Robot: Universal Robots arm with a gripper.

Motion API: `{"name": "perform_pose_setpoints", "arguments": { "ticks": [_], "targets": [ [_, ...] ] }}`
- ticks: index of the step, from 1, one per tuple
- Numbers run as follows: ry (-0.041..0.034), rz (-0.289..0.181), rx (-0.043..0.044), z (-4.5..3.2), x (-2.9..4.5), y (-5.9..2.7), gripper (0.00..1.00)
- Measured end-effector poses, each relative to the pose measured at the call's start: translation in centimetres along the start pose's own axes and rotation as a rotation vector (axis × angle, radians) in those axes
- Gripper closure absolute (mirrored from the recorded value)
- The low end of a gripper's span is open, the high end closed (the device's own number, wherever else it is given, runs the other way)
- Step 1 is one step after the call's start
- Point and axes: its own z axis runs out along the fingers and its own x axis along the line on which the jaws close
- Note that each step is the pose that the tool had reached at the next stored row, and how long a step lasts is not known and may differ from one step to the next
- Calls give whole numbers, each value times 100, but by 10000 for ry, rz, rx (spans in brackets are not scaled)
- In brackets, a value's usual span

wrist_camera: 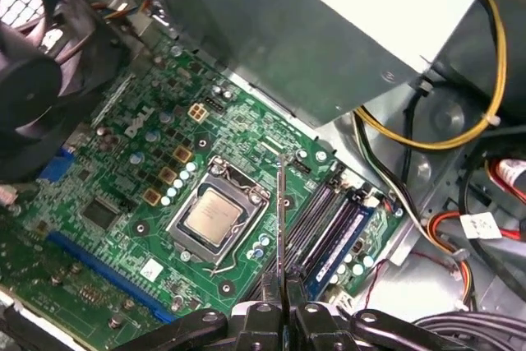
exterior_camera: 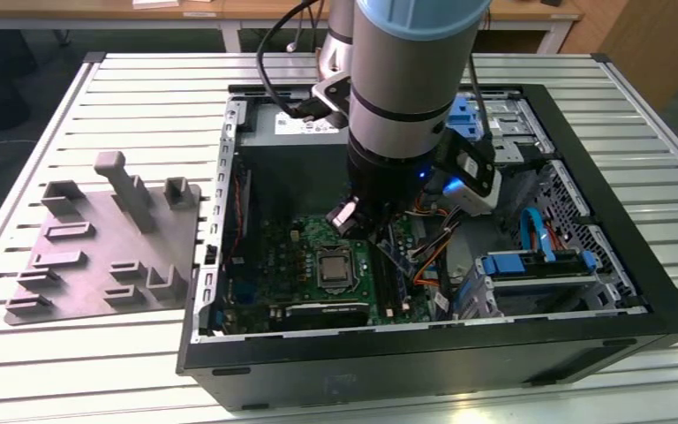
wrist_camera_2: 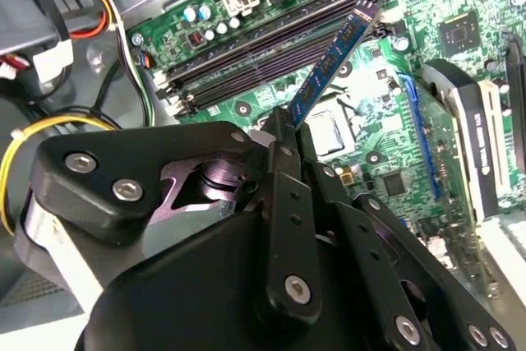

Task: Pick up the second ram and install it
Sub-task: 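Insert the second ram into the second slot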

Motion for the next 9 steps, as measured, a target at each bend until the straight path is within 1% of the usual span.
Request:
{"name": "perform_pose_setpoints", "arguments": {
  "ticks": [9],
  "targets": [
    [-32,665,53,5,0,0,86]
  ]
}}
